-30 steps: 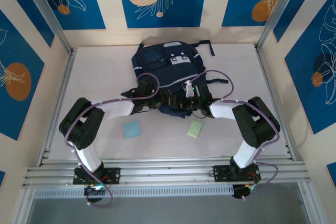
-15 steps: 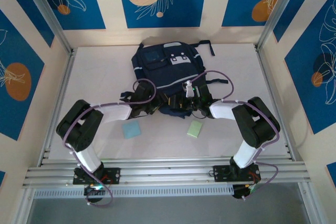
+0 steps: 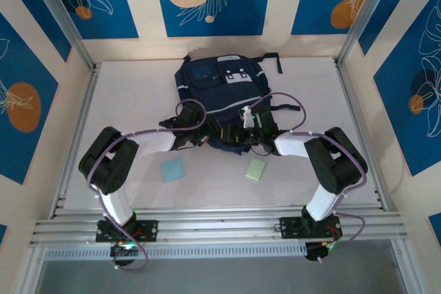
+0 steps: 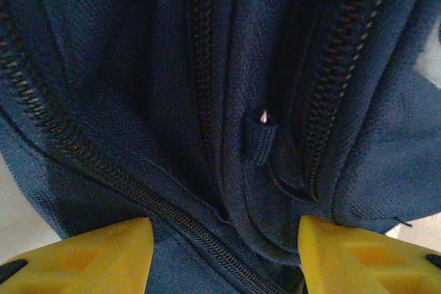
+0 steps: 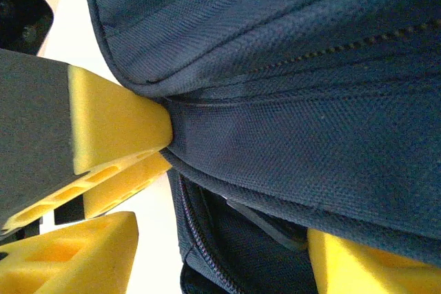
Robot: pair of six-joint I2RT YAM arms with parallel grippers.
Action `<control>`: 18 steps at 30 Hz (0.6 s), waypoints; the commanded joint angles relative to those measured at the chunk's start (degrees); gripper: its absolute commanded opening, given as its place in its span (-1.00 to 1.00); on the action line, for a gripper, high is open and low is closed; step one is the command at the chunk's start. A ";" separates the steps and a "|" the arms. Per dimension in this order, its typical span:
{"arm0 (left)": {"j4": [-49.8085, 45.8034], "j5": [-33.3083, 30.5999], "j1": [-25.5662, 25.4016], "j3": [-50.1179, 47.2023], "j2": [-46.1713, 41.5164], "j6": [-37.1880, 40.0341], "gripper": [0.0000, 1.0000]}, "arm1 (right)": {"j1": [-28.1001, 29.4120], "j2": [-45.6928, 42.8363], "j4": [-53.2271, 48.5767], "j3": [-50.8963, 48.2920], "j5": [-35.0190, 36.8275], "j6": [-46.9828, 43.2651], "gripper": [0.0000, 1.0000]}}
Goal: Pack books, pencil case, and school supplies into a backpack
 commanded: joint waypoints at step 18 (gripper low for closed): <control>-4.60 1.58 4.90 3.18 -5.26 4.70 0.16 | 2.32 2.09 -10.96 1.53 1.32 -1.85 0.28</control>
